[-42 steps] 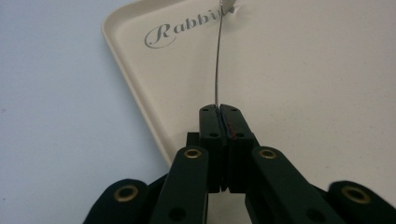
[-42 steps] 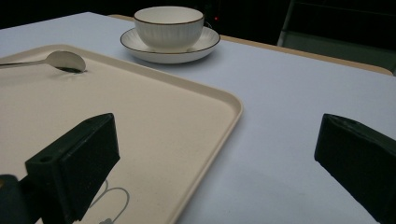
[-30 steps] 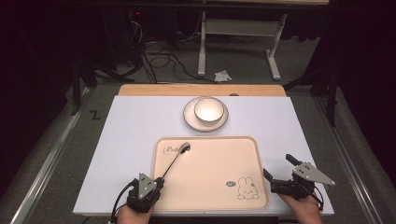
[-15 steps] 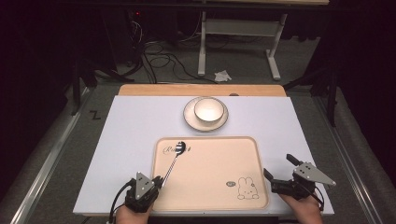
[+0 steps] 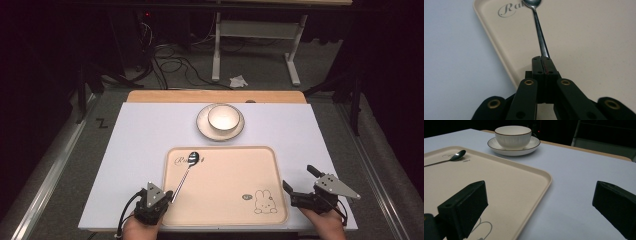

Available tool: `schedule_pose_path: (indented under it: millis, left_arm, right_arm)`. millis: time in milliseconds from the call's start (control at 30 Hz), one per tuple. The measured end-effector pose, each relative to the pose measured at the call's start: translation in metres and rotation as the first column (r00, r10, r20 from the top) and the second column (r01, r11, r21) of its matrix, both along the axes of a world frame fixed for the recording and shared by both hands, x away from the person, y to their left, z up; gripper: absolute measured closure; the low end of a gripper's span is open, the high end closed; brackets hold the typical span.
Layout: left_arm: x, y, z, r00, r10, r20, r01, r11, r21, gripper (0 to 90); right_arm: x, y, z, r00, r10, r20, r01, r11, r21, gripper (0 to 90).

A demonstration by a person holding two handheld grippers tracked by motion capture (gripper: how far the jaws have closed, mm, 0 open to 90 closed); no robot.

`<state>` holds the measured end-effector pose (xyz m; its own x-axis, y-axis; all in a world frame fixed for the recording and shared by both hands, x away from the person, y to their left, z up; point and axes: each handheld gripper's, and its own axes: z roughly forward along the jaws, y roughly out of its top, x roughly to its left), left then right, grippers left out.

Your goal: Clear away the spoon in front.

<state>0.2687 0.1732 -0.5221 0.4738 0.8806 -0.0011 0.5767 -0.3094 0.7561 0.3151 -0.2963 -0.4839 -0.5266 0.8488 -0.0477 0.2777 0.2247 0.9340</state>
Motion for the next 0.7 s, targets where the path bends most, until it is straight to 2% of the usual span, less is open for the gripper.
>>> schedule_pose_path:
  millis: [267, 500, 700]
  left_arm:
    - [-0.003, -0.011, 0.000, 0.9983, -0.056, -0.012, 0.056, 0.9984, 0.008, 90.0]
    - [-0.005, -0.024, 0.002, 0.9938, -0.111, -0.012, 0.111, 0.9928, 0.044, 90.0]
    - [-0.002, -0.032, 0.003, 0.9904, -0.137, -0.018, 0.138, 0.9899, 0.035, 90.0]
  right_arm:
    - [0.000, 0.001, 0.000, 1.0000, 0.001, 0.000, -0.001, 1.000, -0.001, 0.5]
    - [0.002, 0.004, -0.001, 0.9999, 0.012, 0.000, -0.012, 1.000, -0.009, 0.5]
    - [0.002, 0.005, -0.001, 0.9999, 0.012, -0.003, -0.012, 1.000, -0.012, 0.5]
